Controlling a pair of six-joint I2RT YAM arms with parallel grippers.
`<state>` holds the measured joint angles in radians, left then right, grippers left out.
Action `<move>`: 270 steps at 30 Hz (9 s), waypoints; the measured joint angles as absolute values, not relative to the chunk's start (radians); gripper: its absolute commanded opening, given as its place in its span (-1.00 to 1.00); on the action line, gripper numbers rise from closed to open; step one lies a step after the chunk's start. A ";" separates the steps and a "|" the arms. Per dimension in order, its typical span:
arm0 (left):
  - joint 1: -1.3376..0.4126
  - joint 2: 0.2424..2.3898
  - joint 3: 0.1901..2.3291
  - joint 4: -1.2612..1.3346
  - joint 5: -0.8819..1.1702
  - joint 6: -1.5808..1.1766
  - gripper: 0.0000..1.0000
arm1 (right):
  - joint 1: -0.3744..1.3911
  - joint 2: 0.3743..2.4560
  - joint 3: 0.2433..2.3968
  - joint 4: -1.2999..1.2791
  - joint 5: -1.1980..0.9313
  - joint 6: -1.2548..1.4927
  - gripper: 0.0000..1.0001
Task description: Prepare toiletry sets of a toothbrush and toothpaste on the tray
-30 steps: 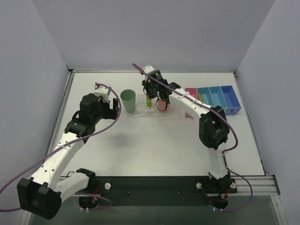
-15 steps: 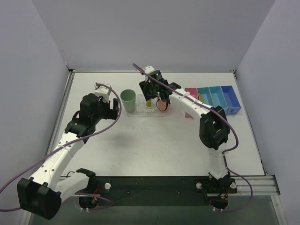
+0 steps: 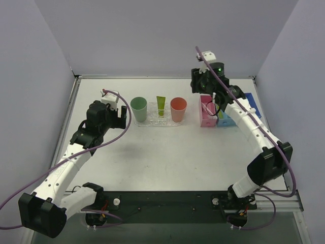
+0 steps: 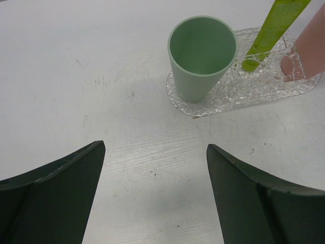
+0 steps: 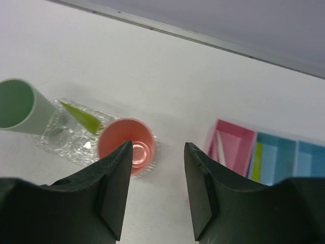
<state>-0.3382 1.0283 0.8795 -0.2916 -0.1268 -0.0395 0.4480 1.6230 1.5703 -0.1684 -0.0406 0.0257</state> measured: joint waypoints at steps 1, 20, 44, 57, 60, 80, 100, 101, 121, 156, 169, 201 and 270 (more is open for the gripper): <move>-0.337 1.029 0.879 -0.289 -0.129 -0.039 0.84 | 0.411 1.590 1.547 -0.168 -0.041 0.031 -0.27; -0.331 1.056 0.871 -0.265 -0.131 -0.035 0.84 | -0.045 1.829 1.415 -0.316 -0.188 -0.056 -0.73; -0.325 1.085 0.871 -0.265 -0.131 -0.021 0.84 | -0.015 2.038 1.529 -0.324 -0.180 -0.159 -0.17; -0.325 1.084 0.871 -0.265 -0.131 -0.021 0.84 | -0.011 2.093 1.576 -0.350 -0.147 -0.162 -0.52; -0.325 1.081 0.871 -0.265 -0.131 -0.021 0.84 | -0.011 2.108 1.596 -0.372 -0.151 -0.162 -0.79; -0.324 1.057 0.871 -0.265 -0.134 -0.018 0.84 | -0.007 1.934 1.585 -0.419 -0.191 -0.123 -1.00; -0.324 1.050 0.870 -0.258 -0.070 -0.038 0.83 | -0.007 1.663 1.496 -0.402 -0.186 -0.113 -0.85; -0.324 1.049 0.870 -0.258 -0.067 -0.039 0.83 | -0.007 1.678 1.496 -0.406 -0.191 -0.112 -0.80; -0.324 1.047 0.870 -0.258 -0.051 -0.040 0.83 | -0.006 1.980 1.581 -0.445 -0.227 -0.104 -0.78; -0.324 1.047 0.869 -0.258 -0.052 -0.040 0.83 | -0.013 2.016 1.553 -0.394 -0.181 -0.072 -0.33; -0.324 1.047 0.868 -0.258 -0.052 -0.040 0.83 | -0.020 2.087 1.618 -0.417 -0.180 -0.089 -0.20; -0.324 1.022 0.866 -0.258 -0.056 -0.040 0.83 | -0.019 2.072 1.575 -0.424 -0.180 -0.125 -1.00; -0.488 1.130 0.857 -0.033 0.632 -0.278 0.82 | 0.675 1.213 1.077 -0.348 -0.307 -0.041 -1.00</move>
<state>-0.4877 1.1297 0.8570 -0.0326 0.6319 -0.2783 0.6750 1.2125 1.0767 -0.3485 -0.3073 -0.0406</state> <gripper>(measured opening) 0.911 0.030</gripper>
